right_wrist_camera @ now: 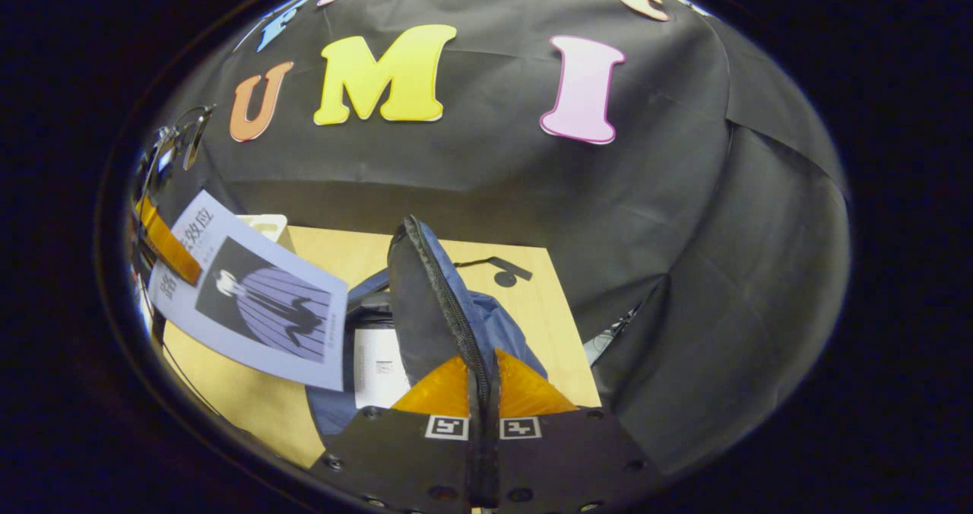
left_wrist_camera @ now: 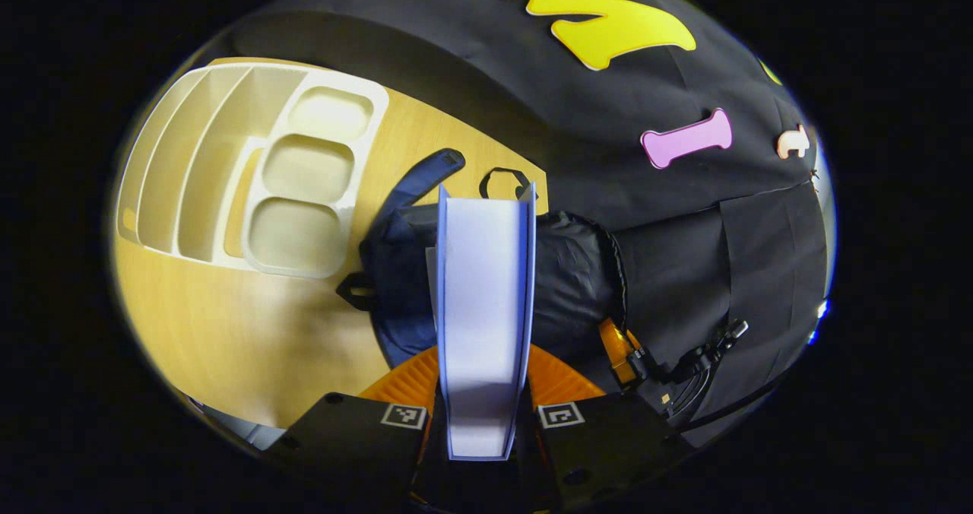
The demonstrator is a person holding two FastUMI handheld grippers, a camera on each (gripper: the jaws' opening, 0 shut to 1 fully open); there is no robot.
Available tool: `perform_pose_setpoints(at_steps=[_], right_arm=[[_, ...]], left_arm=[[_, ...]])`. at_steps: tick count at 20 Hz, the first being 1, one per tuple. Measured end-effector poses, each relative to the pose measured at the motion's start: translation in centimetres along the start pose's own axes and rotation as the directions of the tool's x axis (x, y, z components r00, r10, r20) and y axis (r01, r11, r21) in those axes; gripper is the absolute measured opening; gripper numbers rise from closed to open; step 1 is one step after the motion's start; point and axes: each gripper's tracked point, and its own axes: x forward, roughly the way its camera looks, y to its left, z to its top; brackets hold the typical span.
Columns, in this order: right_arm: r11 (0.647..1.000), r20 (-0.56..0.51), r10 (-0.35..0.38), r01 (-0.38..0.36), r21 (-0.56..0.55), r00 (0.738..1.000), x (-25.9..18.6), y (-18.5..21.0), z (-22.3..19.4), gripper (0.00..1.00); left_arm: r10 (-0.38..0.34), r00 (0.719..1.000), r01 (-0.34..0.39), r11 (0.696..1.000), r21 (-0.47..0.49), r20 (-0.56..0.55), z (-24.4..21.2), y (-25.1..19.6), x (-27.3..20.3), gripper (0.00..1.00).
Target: Open the schoolbag, grab two books from the bookshelf and put them into the schoolbag.
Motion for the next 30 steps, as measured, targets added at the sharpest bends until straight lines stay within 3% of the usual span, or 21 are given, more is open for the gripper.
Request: perform_pose_setpoints(at_steps=[2,5,13,17,18,19,30], right_arm=[[1.0,0.001,-0.003,0.003,0.001,1.0,0.0,-0.3,0.0,0.0],[1.0,0.002,-0.005,0.005,0.001,1.0,-0.1,-0.9,0.0,0.0],[1.0,0.011,-0.021,0.021,0.009,1.0,-0.3,-2.5,-0.1,0.0],[1.0,0.012,-0.024,0.024,0.001,1.0,-0.1,-2.8,0.2,0.0],[1.0,0.013,-0.023,0.023,-0.003,1.0,0.1,-2.8,0.4,0.0],[1.0,0.015,-0.023,0.023,-0.006,1.0,0.2,-2.8,0.6,0.0],[1.0,0.026,-0.017,0.018,-0.023,1.0,1.0,-2.2,2.4,0.0]], left_arm=[[0.014,1.0,-0.014,1.0,0.013,-0.003,-0.8,0.3,2.5,0.44],[0.014,1.0,-0.014,1.0,0.012,-0.026,-1.6,0.7,5.8,0.4],[-0.131,0.991,0.132,0.985,-0.114,0.02,-1.1,0.0,10.8,0.4],[-0.174,0.983,0.18,0.975,-0.131,0.054,-0.4,0.4,12.2,0.39],[-0.184,0.981,0.191,0.973,-0.132,0.059,-0.2,0.4,12.5,0.44],[-0.195,0.979,0.201,0.971,-0.128,0.061,-0.1,0.4,12.8,0.39],[-0.321,0.944,0.331,0.928,-0.174,0.08,0.5,-0.6,18.5,0.41]])
